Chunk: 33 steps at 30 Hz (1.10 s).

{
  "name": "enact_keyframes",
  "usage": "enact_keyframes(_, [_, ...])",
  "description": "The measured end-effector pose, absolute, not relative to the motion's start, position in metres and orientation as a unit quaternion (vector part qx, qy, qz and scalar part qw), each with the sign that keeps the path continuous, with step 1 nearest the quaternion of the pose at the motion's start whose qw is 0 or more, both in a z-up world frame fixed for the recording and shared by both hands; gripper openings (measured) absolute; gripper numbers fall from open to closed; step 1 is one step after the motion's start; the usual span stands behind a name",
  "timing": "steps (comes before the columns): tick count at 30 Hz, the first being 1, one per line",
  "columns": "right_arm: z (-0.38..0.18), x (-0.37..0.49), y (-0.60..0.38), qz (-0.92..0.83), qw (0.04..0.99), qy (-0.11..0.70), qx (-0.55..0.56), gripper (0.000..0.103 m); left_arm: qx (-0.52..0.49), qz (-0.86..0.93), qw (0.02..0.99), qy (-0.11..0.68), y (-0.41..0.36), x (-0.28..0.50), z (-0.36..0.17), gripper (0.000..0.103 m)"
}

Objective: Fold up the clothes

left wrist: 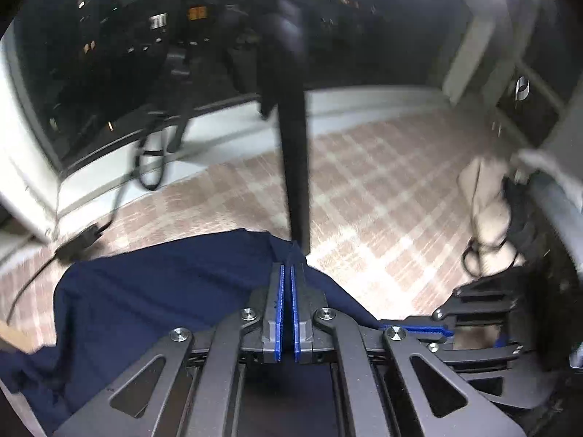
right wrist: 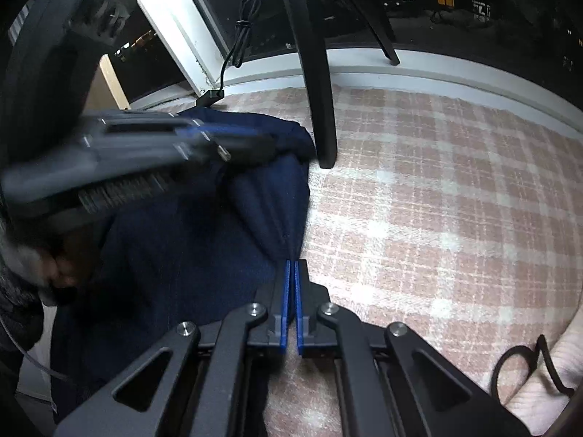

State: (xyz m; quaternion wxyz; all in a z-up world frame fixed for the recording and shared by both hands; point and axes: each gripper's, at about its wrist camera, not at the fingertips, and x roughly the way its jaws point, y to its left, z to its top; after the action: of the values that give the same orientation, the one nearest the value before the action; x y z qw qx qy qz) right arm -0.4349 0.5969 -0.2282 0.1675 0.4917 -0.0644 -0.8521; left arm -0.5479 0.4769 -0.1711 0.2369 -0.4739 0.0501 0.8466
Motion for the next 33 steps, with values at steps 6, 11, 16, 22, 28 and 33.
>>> enact_keyframes(6, [-0.228,-0.435,0.597,-0.852,0.162,-0.064,0.493,0.003,-0.477,0.855,0.2,0.022,0.447,-0.559,-0.166,0.002])
enact_keyframes(11, [-0.226,-0.438,0.608,-0.857,0.134,-0.084,0.49,0.003,-0.473,0.854,0.208,0.058,0.455,-0.547,-0.162,0.028])
enact_keyframes(16, [-0.23,-0.44,0.618,-0.833,0.152,-0.114,0.519,0.01,-0.504,0.837,0.196,0.086,0.438,-0.536,-0.18,0.03])
enact_keyframes(22, [-0.212,-0.428,0.635,-0.839,0.147,-0.135,0.507,0.024,-0.509,0.83,0.194,0.12,0.448,-0.527,-0.2,0.001])
enact_keyframes(28, [-0.2,-0.407,0.639,-0.838,0.156,-0.134,0.505,0.024,-0.471,0.864,0.155,0.09,0.43,-0.532,-0.174,0.001])
enact_keyframes(33, [-0.206,-0.393,0.622,-0.829,0.178,-0.097,0.521,0.029,-0.488,0.854,0.166,0.075,0.427,-0.529,-0.176,0.015])
